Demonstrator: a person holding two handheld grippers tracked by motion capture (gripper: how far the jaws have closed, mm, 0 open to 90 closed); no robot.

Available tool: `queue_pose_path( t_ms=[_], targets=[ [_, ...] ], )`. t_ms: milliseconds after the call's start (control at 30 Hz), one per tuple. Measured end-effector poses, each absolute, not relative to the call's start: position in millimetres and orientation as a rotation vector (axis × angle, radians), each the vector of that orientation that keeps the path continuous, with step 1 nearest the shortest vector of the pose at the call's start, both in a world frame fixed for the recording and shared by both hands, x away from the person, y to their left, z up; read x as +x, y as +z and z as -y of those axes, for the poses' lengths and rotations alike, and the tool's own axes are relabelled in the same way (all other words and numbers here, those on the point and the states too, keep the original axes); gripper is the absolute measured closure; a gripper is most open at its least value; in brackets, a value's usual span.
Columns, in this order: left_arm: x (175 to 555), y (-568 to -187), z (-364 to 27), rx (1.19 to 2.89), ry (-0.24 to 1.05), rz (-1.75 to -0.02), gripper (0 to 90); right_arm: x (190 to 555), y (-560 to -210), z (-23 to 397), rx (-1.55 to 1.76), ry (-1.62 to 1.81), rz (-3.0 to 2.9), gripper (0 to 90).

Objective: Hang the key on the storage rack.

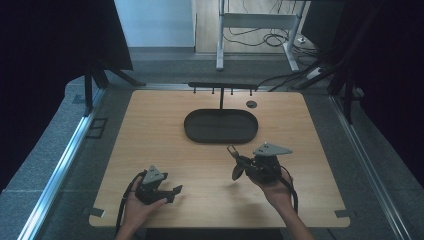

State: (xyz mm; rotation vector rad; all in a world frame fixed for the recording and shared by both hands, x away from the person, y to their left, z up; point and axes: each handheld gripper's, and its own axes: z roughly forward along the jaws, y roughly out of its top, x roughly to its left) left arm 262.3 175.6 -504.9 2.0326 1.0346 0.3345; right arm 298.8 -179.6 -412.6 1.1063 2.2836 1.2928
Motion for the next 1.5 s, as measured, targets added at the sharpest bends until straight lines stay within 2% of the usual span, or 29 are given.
queue_pose_path(
  t_ms=[1500],
  targets=[
    [262.7,-505.2,-176.4,2.036,0.337,-1.032,25.4,336.5,-396.2,181.5,1.160,1.299,-2.151,80.8]
  ],
)
